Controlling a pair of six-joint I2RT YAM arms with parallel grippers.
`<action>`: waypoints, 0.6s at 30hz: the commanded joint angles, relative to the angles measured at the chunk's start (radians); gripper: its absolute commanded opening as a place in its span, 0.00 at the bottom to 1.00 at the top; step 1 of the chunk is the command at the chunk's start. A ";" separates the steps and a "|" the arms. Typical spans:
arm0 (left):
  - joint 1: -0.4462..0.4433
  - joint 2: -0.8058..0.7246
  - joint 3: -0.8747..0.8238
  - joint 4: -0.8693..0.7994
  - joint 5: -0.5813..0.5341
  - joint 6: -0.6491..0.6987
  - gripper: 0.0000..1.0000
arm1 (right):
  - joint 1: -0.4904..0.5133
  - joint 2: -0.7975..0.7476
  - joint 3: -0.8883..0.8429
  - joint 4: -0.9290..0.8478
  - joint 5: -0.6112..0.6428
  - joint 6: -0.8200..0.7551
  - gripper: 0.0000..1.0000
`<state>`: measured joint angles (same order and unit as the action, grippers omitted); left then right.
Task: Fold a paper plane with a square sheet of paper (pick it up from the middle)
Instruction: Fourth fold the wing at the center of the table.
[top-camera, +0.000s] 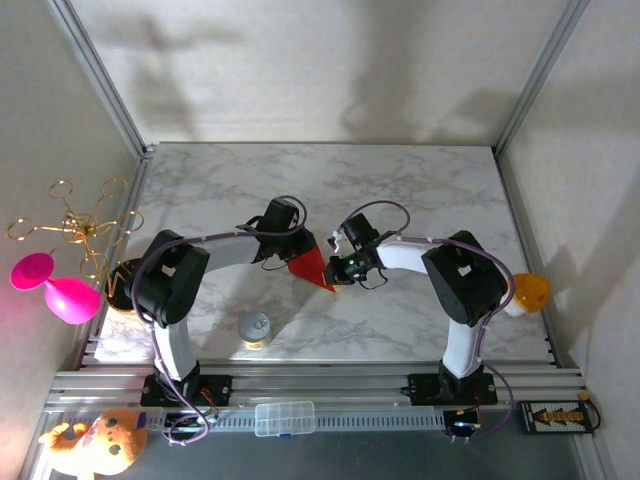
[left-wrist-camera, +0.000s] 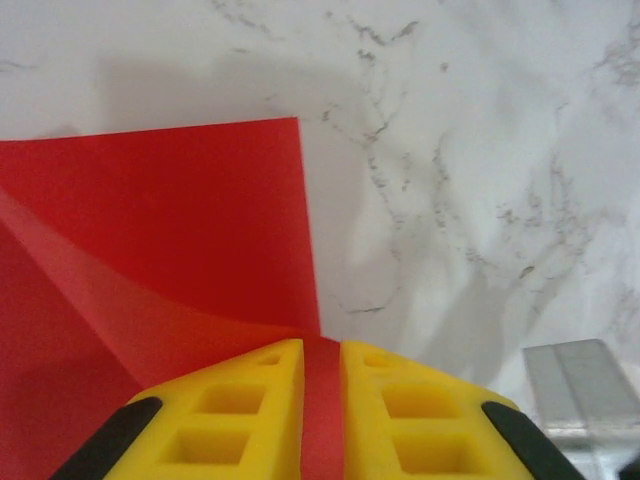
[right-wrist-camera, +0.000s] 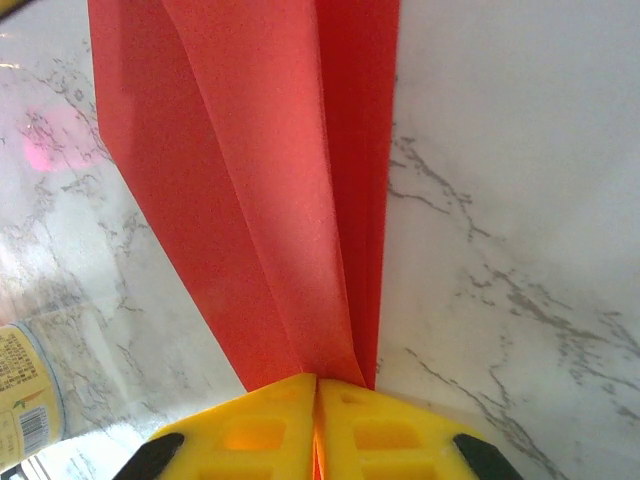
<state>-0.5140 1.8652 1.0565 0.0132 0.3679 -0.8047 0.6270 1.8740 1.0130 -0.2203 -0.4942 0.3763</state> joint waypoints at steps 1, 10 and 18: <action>0.006 0.034 0.010 -0.030 -0.024 0.034 0.17 | 0.008 0.066 -0.025 -0.083 0.082 -0.023 0.11; 0.028 0.089 0.008 -0.011 -0.034 0.089 0.16 | 0.008 0.076 -0.040 -0.095 0.096 -0.025 0.12; 0.140 0.092 -0.054 0.036 0.006 0.145 0.16 | 0.010 0.098 -0.071 -0.154 0.169 -0.052 0.12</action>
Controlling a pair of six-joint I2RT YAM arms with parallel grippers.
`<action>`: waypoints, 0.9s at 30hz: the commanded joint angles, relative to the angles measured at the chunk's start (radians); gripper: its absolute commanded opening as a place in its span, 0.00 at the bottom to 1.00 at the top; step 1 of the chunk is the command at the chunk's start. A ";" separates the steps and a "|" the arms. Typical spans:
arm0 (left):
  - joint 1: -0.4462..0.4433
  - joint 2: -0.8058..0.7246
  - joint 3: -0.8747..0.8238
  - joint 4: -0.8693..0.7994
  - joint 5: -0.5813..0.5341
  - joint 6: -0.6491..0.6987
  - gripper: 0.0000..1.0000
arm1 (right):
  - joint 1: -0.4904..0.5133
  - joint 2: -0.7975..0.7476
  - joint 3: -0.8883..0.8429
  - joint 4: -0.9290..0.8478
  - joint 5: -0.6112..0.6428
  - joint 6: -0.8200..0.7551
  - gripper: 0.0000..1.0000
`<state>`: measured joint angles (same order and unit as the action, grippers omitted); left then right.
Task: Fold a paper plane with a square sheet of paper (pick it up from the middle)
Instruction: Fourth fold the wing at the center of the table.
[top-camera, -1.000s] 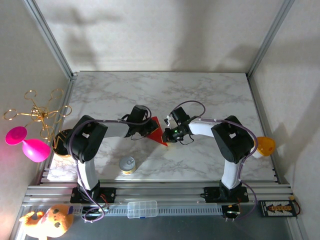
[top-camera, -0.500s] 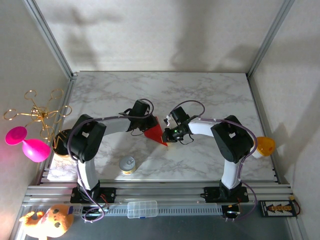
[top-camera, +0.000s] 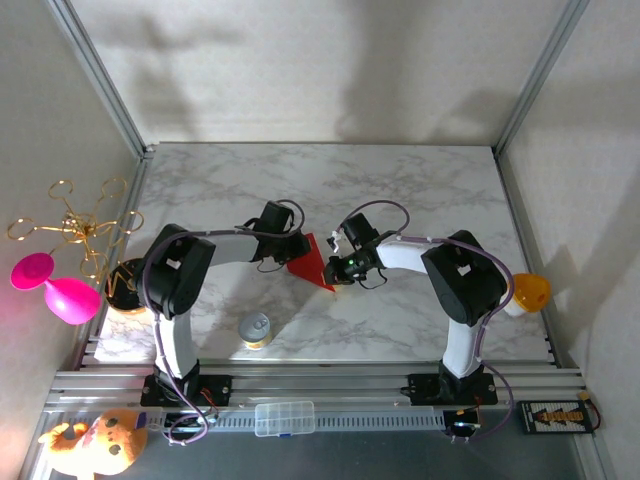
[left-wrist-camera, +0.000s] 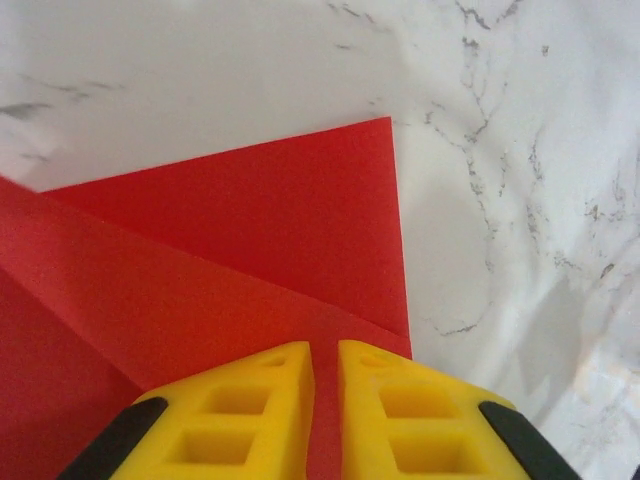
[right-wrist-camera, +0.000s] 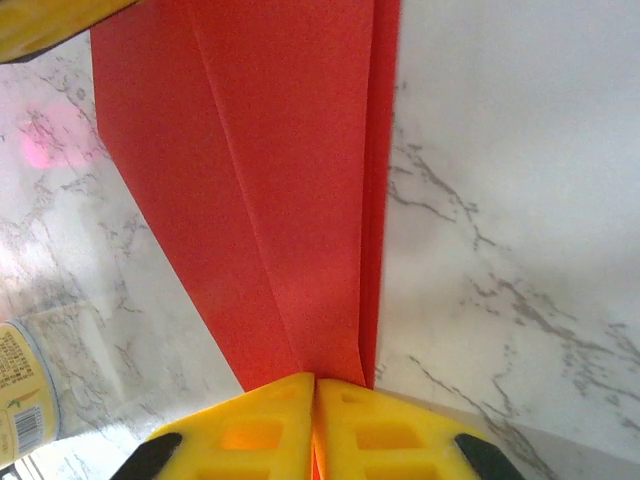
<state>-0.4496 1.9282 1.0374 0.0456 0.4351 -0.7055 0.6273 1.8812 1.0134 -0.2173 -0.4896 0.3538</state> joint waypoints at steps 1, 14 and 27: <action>0.091 0.031 -0.039 0.012 -0.052 0.050 0.16 | 0.009 0.093 -0.074 -0.162 0.174 -0.029 0.12; 0.245 0.035 -0.008 0.016 -0.053 0.129 0.17 | 0.011 0.090 -0.123 -0.168 0.215 -0.025 0.12; 0.207 -0.219 -0.072 0.066 -0.003 0.048 0.16 | 0.011 0.072 -0.125 -0.100 0.174 0.020 0.13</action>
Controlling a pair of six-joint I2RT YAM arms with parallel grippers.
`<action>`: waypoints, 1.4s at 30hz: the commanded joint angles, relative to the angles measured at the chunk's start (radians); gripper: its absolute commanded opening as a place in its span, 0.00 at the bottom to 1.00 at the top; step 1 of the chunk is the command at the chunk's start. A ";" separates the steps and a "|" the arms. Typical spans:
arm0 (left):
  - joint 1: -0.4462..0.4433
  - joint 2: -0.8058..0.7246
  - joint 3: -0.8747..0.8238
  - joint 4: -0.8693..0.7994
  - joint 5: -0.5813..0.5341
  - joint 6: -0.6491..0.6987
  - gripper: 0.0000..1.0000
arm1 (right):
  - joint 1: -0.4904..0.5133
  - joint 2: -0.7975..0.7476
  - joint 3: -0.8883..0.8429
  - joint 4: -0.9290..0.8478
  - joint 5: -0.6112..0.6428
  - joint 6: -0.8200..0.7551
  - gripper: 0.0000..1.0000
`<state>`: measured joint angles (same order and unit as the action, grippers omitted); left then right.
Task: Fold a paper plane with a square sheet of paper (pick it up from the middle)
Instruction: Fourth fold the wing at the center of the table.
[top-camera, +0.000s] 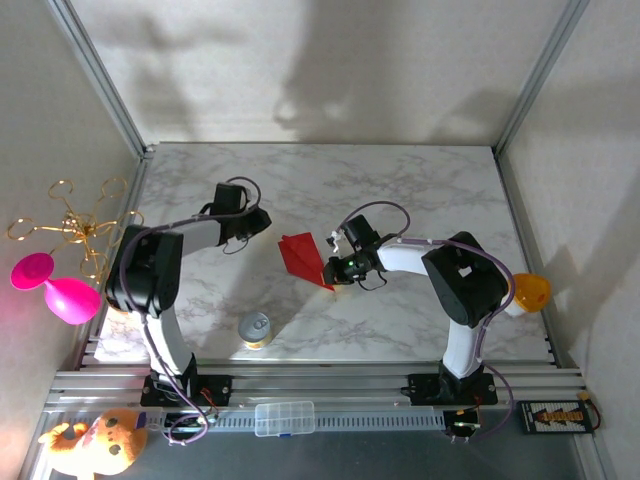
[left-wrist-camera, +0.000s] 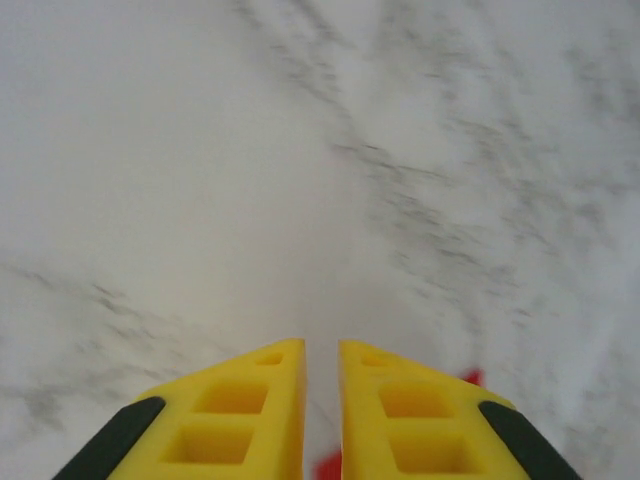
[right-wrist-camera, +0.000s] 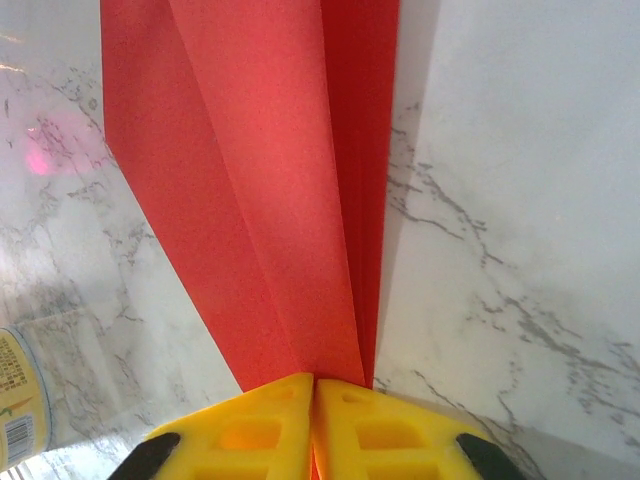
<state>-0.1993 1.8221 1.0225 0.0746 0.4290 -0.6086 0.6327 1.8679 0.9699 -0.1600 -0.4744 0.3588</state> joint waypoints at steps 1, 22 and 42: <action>-0.061 -0.141 -0.092 0.062 0.004 -0.073 0.16 | 0.005 0.080 -0.086 -0.148 0.159 0.021 0.12; -0.270 0.041 -0.154 0.318 -0.068 -0.217 0.15 | 0.005 0.059 -0.145 -0.049 0.181 0.014 0.12; -0.235 0.103 -0.132 0.204 -0.108 -0.162 0.13 | 0.005 0.032 -0.070 -0.080 0.128 0.018 0.13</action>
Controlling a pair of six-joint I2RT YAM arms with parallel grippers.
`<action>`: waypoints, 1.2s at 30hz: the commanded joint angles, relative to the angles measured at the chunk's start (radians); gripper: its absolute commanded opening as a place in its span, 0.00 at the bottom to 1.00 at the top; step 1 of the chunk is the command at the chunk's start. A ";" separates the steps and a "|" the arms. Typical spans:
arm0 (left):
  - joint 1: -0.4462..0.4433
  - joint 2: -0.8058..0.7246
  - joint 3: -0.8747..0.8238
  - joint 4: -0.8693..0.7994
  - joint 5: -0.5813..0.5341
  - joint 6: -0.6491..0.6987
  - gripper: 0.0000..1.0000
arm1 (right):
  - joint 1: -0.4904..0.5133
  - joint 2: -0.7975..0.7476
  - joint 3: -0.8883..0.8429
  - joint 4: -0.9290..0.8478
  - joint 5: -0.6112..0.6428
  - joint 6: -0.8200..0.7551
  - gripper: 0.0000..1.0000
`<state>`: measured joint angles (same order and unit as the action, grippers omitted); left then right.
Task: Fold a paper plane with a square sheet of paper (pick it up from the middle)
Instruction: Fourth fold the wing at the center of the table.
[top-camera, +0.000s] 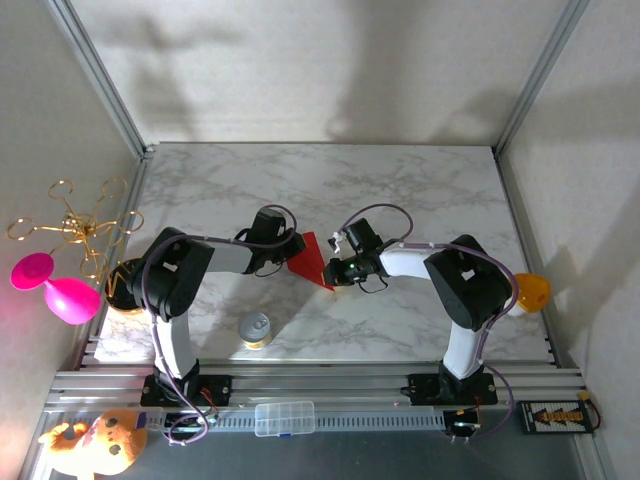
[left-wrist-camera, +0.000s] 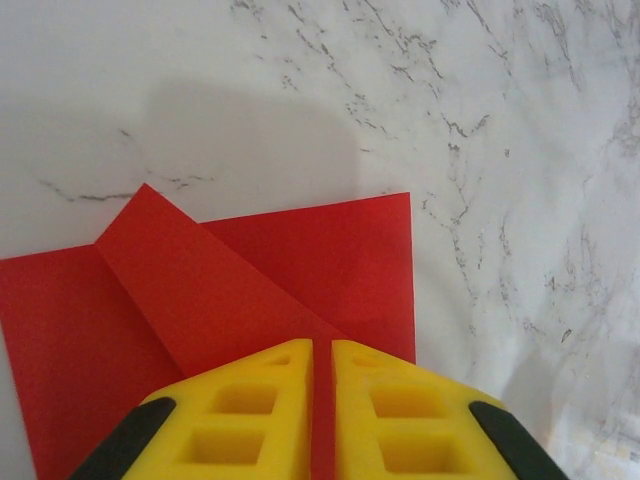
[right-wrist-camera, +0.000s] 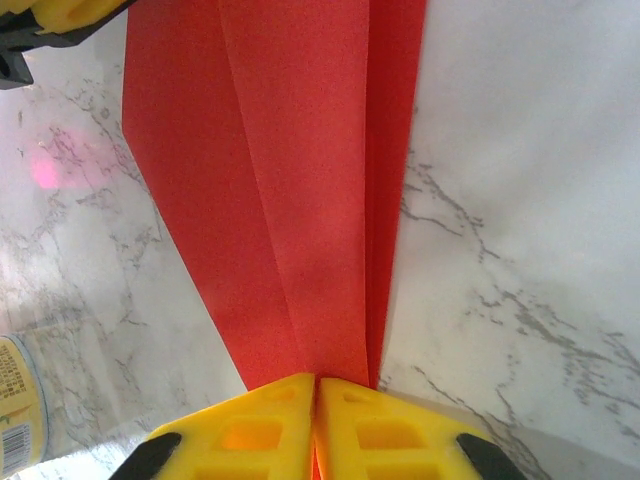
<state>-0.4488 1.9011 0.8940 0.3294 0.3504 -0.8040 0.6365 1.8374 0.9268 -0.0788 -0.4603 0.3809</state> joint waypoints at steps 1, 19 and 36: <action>0.015 0.026 -0.004 -0.057 -0.028 0.036 0.13 | 0.002 0.050 -0.012 -0.160 0.089 -0.004 0.14; 0.010 0.048 -0.020 -0.110 -0.032 0.055 0.13 | 0.002 0.011 0.155 0.022 0.020 0.177 0.07; 0.007 -0.054 -0.018 -0.087 0.066 0.050 0.18 | 0.019 0.166 0.214 -0.037 0.001 0.159 0.03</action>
<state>-0.4488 1.8866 0.8982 0.2909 0.3702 -0.7704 0.6460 1.9816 1.1362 -0.0731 -0.4713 0.5438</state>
